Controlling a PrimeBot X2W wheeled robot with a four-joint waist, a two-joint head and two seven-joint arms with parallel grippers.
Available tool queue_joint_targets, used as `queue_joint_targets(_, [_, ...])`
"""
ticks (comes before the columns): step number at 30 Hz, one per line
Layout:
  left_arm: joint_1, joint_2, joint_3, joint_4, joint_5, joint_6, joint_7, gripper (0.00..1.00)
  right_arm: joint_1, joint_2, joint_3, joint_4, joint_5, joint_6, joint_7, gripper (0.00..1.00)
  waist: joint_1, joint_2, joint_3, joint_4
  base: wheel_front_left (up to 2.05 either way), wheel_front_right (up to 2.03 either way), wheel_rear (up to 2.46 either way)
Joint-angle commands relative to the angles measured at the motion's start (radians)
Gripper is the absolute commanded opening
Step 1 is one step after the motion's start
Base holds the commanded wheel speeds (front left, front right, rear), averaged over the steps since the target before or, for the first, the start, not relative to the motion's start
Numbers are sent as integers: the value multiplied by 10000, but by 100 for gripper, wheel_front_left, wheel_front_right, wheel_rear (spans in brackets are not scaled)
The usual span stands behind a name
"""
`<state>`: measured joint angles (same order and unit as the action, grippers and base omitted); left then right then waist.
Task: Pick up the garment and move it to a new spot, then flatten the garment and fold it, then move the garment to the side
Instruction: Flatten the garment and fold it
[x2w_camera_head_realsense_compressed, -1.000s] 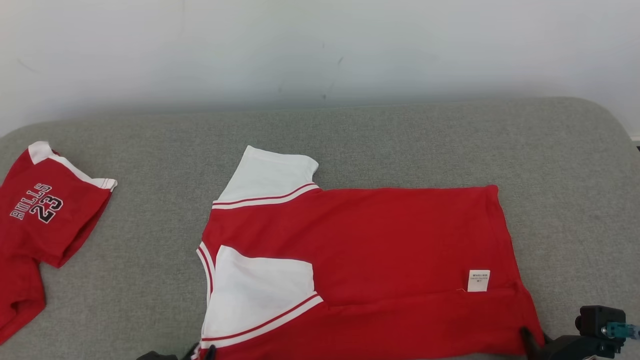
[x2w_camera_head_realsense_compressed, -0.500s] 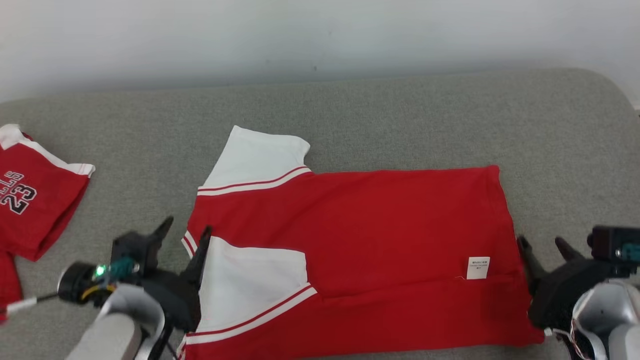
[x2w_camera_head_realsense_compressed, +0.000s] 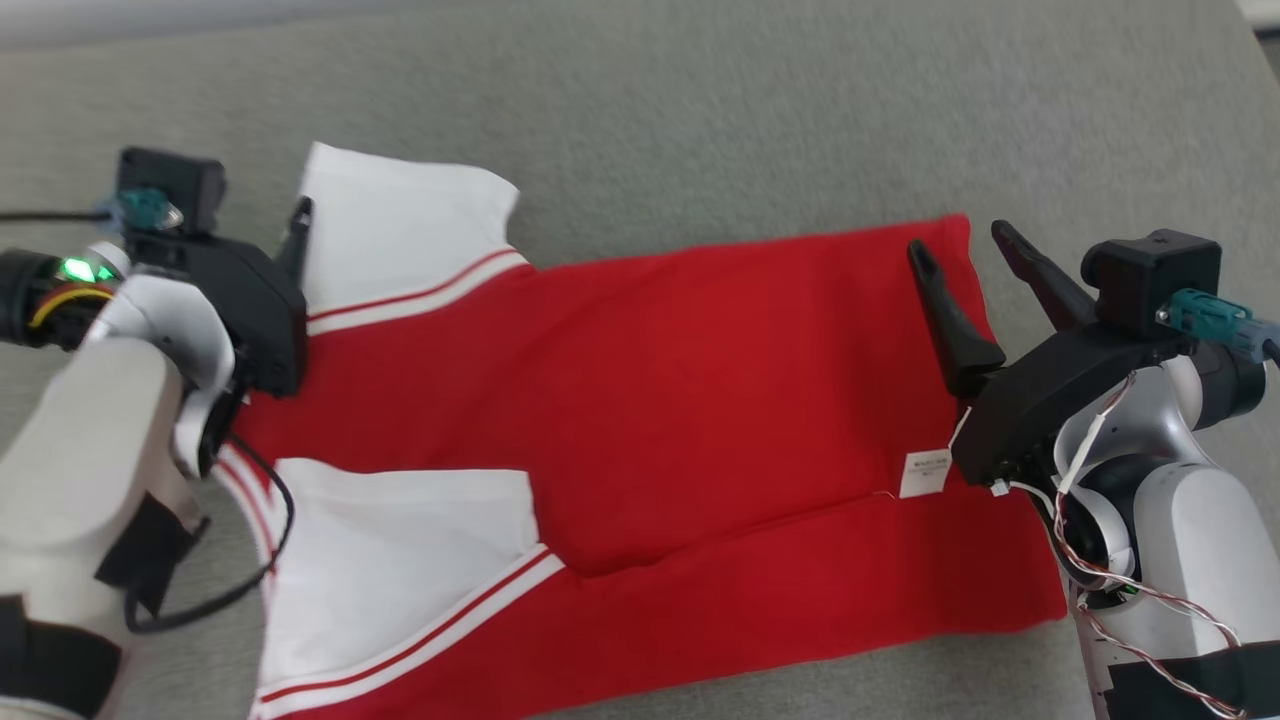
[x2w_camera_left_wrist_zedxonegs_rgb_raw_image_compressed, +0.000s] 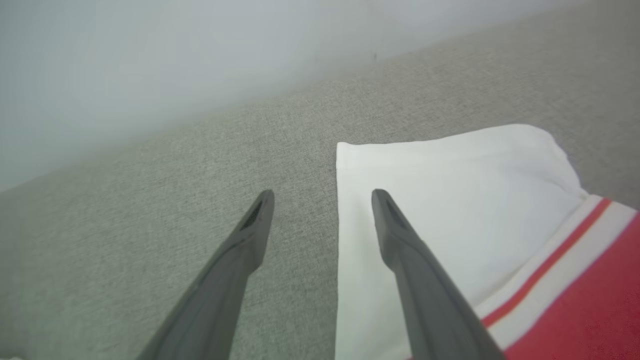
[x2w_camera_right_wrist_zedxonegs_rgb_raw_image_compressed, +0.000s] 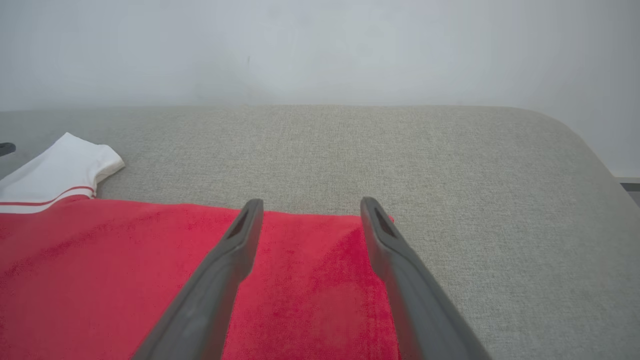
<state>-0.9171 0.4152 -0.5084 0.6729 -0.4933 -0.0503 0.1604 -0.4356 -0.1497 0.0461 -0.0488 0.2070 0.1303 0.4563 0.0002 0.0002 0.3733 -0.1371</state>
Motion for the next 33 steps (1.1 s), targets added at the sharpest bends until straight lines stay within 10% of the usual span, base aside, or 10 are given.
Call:
queue_joint_targets(1, [-227, 43, 45, 312, 11, 43, 60, 100, -77, -42, 46, -31, 68, 11, -124, 100, -2, -2, 1126, -961, 0, 0, 0])
queue_joint_targets(12, [-1305, -17, -118, 2204, 167, 126, 395, 98, 227, -41, -98, 143, 144, 11, -463, 100, -2, -2, 1598, -1095, 0, 0, 0])
queue_joint_targets(13, [-1324, -93, -191, 2286, 147, 55, 499, 65, 227, -19, -90, 159, 143, 11, -470, 100, -2, -2, 1584, -1086, 0, 0, 0])
queue_joint_targets(15, [-1324, -189, -295, 2493, 102, -53, 749, 34, 231, -6, -85, 192, 159, 11, -453, 100, -2, -2, 1556, -1064, 0, 0, 0])
queue_joint_targets(22, [-1202, -337, -557, 2907, -127, -388, 1618, 0, 190, 4, -98, 266, 139, 11, -362, 100, -2, -2, 1460, -1023, 0, 0, 0])
queue_joint_targets(33, [-1553, -222, -469, 2332, -548, -644, 1667, 0, -1014, -238, -594, 1033, -662, 11, 746, 100, -2, -2, 1688, -795, 0, 0, 0])
